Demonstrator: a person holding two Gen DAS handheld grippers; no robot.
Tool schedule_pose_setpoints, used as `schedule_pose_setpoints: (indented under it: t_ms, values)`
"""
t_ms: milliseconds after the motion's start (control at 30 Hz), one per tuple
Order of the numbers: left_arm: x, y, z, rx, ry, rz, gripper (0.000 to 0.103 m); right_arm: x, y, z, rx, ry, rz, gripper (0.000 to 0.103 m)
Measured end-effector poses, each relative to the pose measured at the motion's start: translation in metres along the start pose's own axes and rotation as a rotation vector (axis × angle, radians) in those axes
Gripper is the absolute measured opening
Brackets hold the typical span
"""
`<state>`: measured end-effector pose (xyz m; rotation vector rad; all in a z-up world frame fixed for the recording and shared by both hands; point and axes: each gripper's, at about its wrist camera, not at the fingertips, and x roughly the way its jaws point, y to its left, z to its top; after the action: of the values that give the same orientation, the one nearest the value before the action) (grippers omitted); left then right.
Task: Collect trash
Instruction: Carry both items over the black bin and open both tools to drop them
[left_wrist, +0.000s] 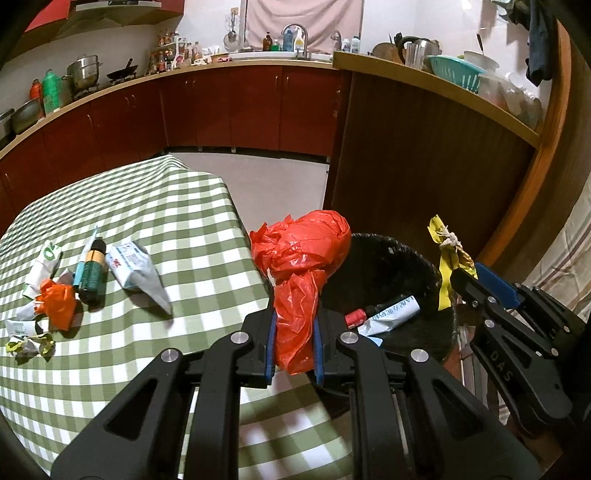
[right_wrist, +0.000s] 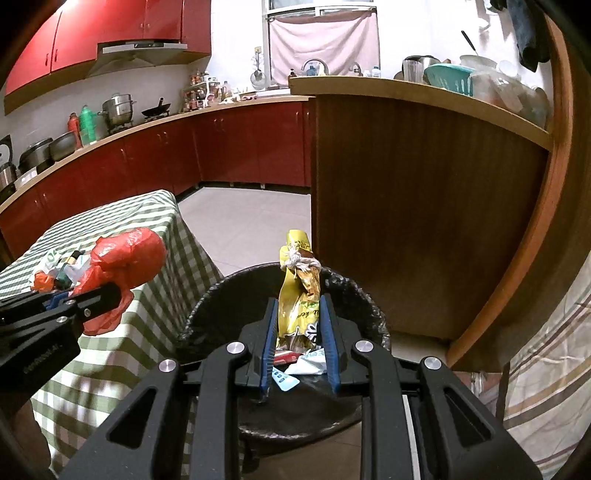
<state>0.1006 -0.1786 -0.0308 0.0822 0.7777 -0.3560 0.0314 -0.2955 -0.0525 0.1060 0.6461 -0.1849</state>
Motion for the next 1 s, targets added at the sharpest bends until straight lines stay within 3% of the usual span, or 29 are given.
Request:
schedule_pose_setpoints:
  t_ms: [567, 733, 833, 933, 1000]
  values:
    - [0.026, -0.029, 0.012, 0.008, 0.035, 0.017, 0.015, 0.017, -0.012, 0.002, 0.019, 0.018, 0.011, 0.023]
    - [0.033, -0.037, 0.015, -0.003, 0.045, 0.014, 0.017, 0.022, -0.018, 0.004, 0.042, 0.014, 0.024, 0.031]
    - [0.035, -0.034, 0.013, -0.014, 0.052, 0.019, 0.025, 0.025, -0.019, 0.005, 0.052, 0.023, 0.025, 0.033]
    - [0.035, -0.032, 0.014, -0.029, 0.046, 0.033, 0.041, 0.023, -0.019, 0.004, 0.050, 0.021, 0.024, 0.033]
    - [0.034, -0.030, 0.014, -0.040, 0.045, 0.032, 0.043, 0.022, -0.018, 0.005, 0.050, 0.020, 0.024, 0.034]
